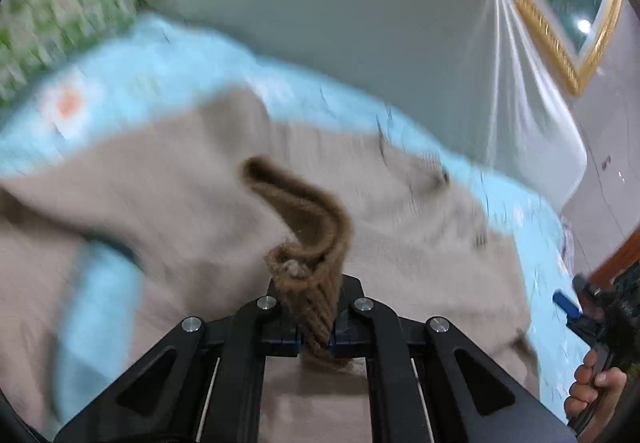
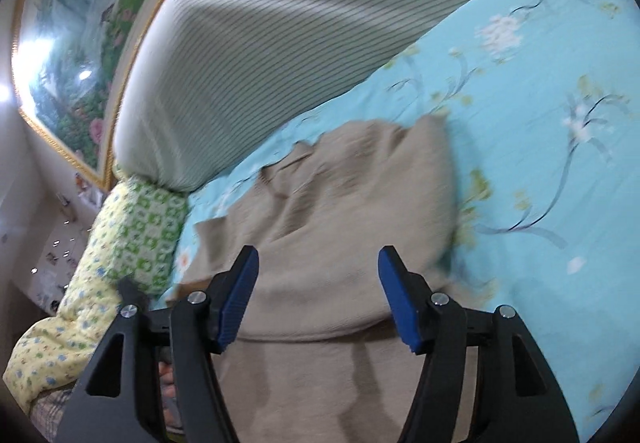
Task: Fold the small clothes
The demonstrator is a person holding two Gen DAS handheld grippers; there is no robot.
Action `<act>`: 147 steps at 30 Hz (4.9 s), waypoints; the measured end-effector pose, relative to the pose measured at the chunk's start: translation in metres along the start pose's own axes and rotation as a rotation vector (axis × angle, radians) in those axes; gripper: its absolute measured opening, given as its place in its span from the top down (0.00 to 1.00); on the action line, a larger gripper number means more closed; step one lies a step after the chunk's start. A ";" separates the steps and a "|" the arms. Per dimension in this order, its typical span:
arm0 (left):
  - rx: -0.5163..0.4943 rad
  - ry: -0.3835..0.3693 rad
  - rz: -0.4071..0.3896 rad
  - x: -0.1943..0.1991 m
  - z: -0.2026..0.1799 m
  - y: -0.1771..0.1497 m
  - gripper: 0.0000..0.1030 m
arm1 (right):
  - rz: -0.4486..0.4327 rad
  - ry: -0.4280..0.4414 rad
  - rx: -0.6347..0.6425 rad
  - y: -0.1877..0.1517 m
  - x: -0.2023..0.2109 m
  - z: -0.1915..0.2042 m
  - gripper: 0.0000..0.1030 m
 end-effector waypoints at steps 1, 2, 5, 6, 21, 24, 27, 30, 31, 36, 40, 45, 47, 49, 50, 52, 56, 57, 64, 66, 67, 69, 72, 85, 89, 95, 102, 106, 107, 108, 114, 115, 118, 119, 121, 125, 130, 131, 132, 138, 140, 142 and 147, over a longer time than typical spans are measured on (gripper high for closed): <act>0.005 0.039 -0.011 0.000 0.012 0.006 0.94 | -0.005 -0.029 0.012 0.005 0.001 -0.004 0.39; 0.010 0.072 0.003 -0.006 0.021 0.008 0.94 | -0.007 -0.060 0.019 0.010 0.000 -0.012 0.39; 0.022 0.096 0.054 -0.019 0.034 0.003 0.94 | 0.025 -0.123 0.004 0.024 -0.014 -0.036 0.39; 0.011 0.089 0.061 -0.020 0.033 0.000 0.94 | 0.041 -0.128 0.000 0.027 -0.021 -0.041 0.39; -0.073 -0.031 0.095 -0.019 -0.021 -0.027 0.94 | 0.142 -0.198 0.059 0.058 -0.066 -0.065 0.92; -0.100 -0.013 0.117 -0.039 -0.036 -0.035 0.94 | 0.124 -0.259 0.111 0.083 -0.053 -0.069 0.92; -0.076 0.004 0.145 -0.056 -0.030 -0.041 0.94 | 0.193 -0.350 0.194 0.075 -0.067 -0.077 0.92; -0.082 -0.011 0.134 -0.053 -0.025 -0.042 0.93 | 0.228 -0.409 0.239 0.062 -0.074 -0.085 0.92; -0.102 -0.007 0.131 -0.051 -0.025 -0.043 0.92 | 0.234 -0.411 0.230 0.058 -0.075 -0.091 0.92; -0.134 0.027 0.147 -0.042 -0.016 -0.047 0.85 | 0.197 -0.465 0.219 0.057 -0.060 -0.089 0.75; -0.128 0.052 0.148 -0.028 -0.010 -0.049 0.79 | 0.128 -0.442 0.198 0.057 -0.037 -0.066 0.67; -0.079 0.052 0.148 0.000 0.007 -0.059 0.73 | 0.100 -0.299 0.177 0.031 -0.019 -0.021 0.59; -0.051 0.054 0.149 0.012 0.016 -0.066 0.71 | 0.109 -0.246 0.174 0.011 -0.018 -0.001 0.57; -0.014 0.063 0.152 0.027 0.030 -0.075 0.69 | 0.132 -0.204 0.168 -0.010 -0.024 0.015 0.57; 0.001 0.064 0.153 0.032 0.035 -0.077 0.66 | 0.144 -0.186 0.164 -0.019 -0.024 0.021 0.57; 0.053 0.078 0.151 0.046 0.053 -0.084 0.62 | 0.168 -0.151 0.161 -0.039 -0.027 0.034 0.57; 0.147 0.141 0.120 0.082 0.100 -0.096 0.57 | 0.207 -0.099 0.156 -0.072 -0.025 0.051 0.57; 0.176 0.152 0.115 0.093 0.114 -0.099 0.55 | 0.217 -0.092 0.155 -0.080 -0.023 0.055 0.56; 0.466 0.133 0.141 0.137 0.205 -0.126 0.52 | 0.262 -0.086 0.132 -0.113 -0.026 0.062 0.55; 0.550 0.133 0.142 0.146 0.225 -0.131 0.51 | 0.270 -0.084 0.123 -0.119 -0.027 0.065 0.55; 0.583 0.135 0.147 0.148 0.232 -0.134 0.51 | 0.271 -0.083 0.121 -0.123 -0.027 0.067 0.55; 0.616 0.134 0.147 0.149 0.242 -0.138 0.50 | 0.280 -0.082 0.122 -0.127 -0.029 0.070 0.55; 0.592 0.186 0.160 0.137 0.245 -0.137 0.50 | 0.295 -0.083 0.132 -0.133 -0.033 0.074 0.54; 0.437 0.313 0.080 0.110 0.237 -0.104 0.96 | 0.271 -0.096 0.107 -0.130 -0.027 0.070 0.53; 0.323 0.311 -0.039 0.131 0.208 -0.066 0.97 | 0.262 -0.089 0.097 -0.129 -0.024 0.068 0.53; 0.122 0.197 -0.216 0.156 0.107 0.008 0.97 | 0.246 -0.087 0.077 -0.127 -0.018 0.063 0.53; -0.123 0.024 -0.215 0.115 -0.045 0.026 0.97 | 0.164 -0.102 0.036 -0.108 0.009 0.044 0.53; -0.246 -0.054 -0.118 0.063 -0.124 -0.002 0.97 | 0.126 -0.125 0.006 -0.098 0.023 0.026 0.53; -0.279 -0.064 -0.087 0.046 -0.141 -0.012 0.97 | 0.117 -0.130 -0.004 -0.095 0.027 0.021 0.53; -0.299 -0.068 -0.066 0.033 -0.151 -0.019 0.97 | 0.108 -0.135 -0.014 -0.092 0.030 0.016 0.53; -0.384 -0.085 0.094 -0.030 -0.181 -0.067 0.94 | 0.064 -0.170 -0.045 -0.078 0.048 -0.007 0.53; -0.388 -0.083 0.109 -0.033 -0.180 -0.073 0.90 | 0.064 -0.171 -0.045 -0.077 0.048 -0.009 0.53; -0.381 -0.108 0.132 -0.026 -0.170 -0.080 0.84 | 0.068 -0.165 -0.038 -0.074 0.044 -0.009 0.51; -0.378 -0.109 0.132 -0.020 -0.165 -0.080 0.82 | 0.070 -0.162 -0.031 -0.073 0.042 -0.009 0.46; -0.362 -0.104 0.120 -0.006 -0.147 -0.081 0.75 | 0.075 -0.148 -0.006 -0.071 0.032 -0.003 0.41; -0.298 -0.036 0.092 0.023 -0.090 -0.077 0.68 | 0.104 -0.106 0.120 -0.065 0.007 0.023 0.41; -0.202 0.184 0.036 0.032 0.000 -0.054 0.67 | 0.179 -0.083 0.298 -0.063 -0.040 0.058 0.41; -0.186 0.226 0.033 0.029 0.015 -0.049 0.66 | 0.187 -0.088 0.337 -0.063 -0.048 0.063 0.41; -0.171 0.269 0.040 0.024 0.031 -0.043 0.66 | 0.197 -0.121 0.398 -0.064 -0.059 0.068 0.41; -0.129 0.322 0.081 -0.014 0.075 -0.024 0.65 | 0.290 -0.152 0.739 -0.085 -0.101 0.094 0.41; -0.136 0.320 0.087 -0.021 0.075 -0.020 0.65 | 0.371 -0.183 0.807 -0.094 -0.121 0.087 0.41; -0.153 0.341 0.083 -0.027 0.073 -0.019 0.65 | 0.427 -0.224 0.840 -0.098 -0.140 0.076 0.41; -0.148 0.298 0.068 -0.018 0.067 -0.017 0.65 | 0.402 -0.194 0.690 -0.076 -0.156 0.057 0.55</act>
Point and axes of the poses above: each gripper's, at about its wrist camera, not at the fingertips, and x roughly against the way its jaws point, z to its left, y to its top, the point moved 6 cm from there along -x, roughly the way its jaws point, and after that the axes turned 12 degrees about y, right-handed, at the moved point
